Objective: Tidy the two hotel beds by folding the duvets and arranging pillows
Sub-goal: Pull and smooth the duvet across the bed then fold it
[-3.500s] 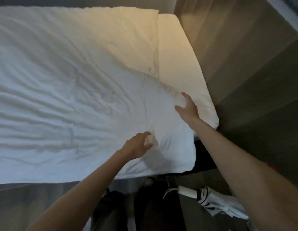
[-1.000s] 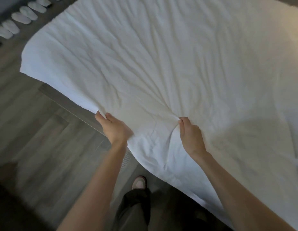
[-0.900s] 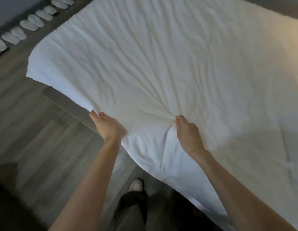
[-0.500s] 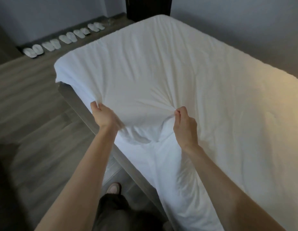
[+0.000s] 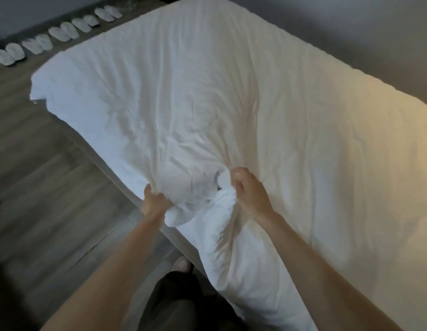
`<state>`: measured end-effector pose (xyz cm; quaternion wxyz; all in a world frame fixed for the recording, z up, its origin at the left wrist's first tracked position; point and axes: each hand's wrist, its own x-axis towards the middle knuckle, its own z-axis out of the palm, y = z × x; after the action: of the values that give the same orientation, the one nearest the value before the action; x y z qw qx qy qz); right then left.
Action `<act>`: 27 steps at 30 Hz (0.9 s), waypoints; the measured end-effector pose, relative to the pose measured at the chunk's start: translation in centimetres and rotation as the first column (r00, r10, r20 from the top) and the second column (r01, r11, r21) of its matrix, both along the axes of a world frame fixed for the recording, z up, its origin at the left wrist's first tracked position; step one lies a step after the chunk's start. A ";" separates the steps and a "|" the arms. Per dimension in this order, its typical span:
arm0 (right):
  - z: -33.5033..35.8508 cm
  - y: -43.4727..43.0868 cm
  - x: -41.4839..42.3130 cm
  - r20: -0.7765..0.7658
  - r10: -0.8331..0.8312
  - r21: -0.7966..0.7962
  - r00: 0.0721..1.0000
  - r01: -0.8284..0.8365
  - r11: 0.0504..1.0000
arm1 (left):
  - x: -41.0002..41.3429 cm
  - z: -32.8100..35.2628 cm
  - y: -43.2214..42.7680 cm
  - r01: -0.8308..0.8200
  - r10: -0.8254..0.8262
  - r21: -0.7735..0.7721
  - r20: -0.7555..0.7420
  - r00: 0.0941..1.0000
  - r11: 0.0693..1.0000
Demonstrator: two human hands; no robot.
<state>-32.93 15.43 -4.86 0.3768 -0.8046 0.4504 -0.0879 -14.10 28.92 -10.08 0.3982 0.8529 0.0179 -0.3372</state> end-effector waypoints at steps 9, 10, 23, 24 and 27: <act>-2.7 0.7 -8.8 -0.245 -0.338 0.169 0.908 0.384 0.908 | -1.6 0.9 -3.0 0.419 -0.431 0.100 0.187 0.883 0.902; -2.5 0.7 -10.0 -0.266 -0.370 0.168 0.890 0.421 0.891 | -2.2 1.3 -3.5 0.466 -0.473 0.090 0.246 0.846 0.880; -1.4 2.8 -27.0 -0.363 -0.705 0.095 0.609 0.777 0.622 | -17.8 3.6 -10.1 0.901 -0.879 0.117 0.304 0.368 0.418; -1.9 2.8 -29.0 -0.369 -0.729 0.106 0.577 0.805 0.583 | -19.8 3.2 -10.4 0.920 -0.890 0.066 0.292 0.351 0.385; -3.7 2.8 -35.6 -0.378 -0.796 0.181 0.473 0.881 0.437 | -26.5 1.5 -11.4 0.940 -0.917 0.024 0.230 0.327 0.341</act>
<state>-68.49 18.27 -8.56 0.3625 -0.3937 0.8404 -0.0860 -40.57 17.49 -8.61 0.1814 0.7149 -0.5321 -0.4157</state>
